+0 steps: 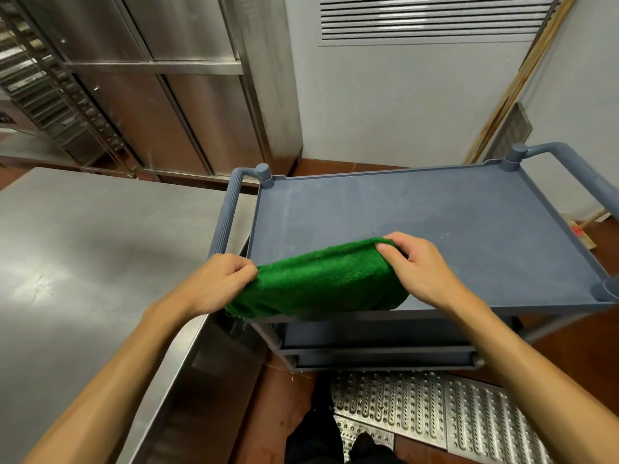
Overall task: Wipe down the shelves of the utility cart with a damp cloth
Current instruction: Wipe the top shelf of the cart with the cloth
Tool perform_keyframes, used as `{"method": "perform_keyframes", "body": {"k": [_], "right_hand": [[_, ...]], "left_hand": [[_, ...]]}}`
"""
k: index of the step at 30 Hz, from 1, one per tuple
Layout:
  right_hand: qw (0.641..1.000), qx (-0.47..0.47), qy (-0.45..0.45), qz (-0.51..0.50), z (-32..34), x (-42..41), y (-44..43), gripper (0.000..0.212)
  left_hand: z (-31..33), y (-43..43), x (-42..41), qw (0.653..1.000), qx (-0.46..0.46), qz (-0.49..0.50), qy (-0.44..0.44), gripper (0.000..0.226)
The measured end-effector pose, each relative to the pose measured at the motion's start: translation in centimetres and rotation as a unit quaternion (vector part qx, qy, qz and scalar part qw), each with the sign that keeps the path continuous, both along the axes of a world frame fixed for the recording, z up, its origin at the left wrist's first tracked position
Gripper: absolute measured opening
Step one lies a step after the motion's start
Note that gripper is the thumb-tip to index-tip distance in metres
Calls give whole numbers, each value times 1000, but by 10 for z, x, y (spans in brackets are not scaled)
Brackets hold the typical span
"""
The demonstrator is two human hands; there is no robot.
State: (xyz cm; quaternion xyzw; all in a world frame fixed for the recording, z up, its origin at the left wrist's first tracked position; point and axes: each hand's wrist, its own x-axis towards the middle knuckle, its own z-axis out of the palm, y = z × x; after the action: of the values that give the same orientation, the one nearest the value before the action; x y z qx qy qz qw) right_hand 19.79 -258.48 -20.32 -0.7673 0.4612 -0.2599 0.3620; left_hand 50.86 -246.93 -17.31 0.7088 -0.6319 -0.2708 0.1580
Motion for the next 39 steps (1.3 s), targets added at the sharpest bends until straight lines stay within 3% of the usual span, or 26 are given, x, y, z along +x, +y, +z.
{"method": "perform_keyframes", "body": {"k": [11, 22, 39], "right_hand": [[998, -53, -24, -11, 45, 32, -54, 21], [993, -108, -10, -46, 71, 84, -145, 18], [984, -143, 6, -102, 85, 169, -292, 23]], "left_hand": [[39, -58, 26, 998, -53, 34, -31, 30], [58, -151, 83, 978, -175, 26, -108, 36], [59, -302, 163, 969, -209, 6, -133, 21]]}}
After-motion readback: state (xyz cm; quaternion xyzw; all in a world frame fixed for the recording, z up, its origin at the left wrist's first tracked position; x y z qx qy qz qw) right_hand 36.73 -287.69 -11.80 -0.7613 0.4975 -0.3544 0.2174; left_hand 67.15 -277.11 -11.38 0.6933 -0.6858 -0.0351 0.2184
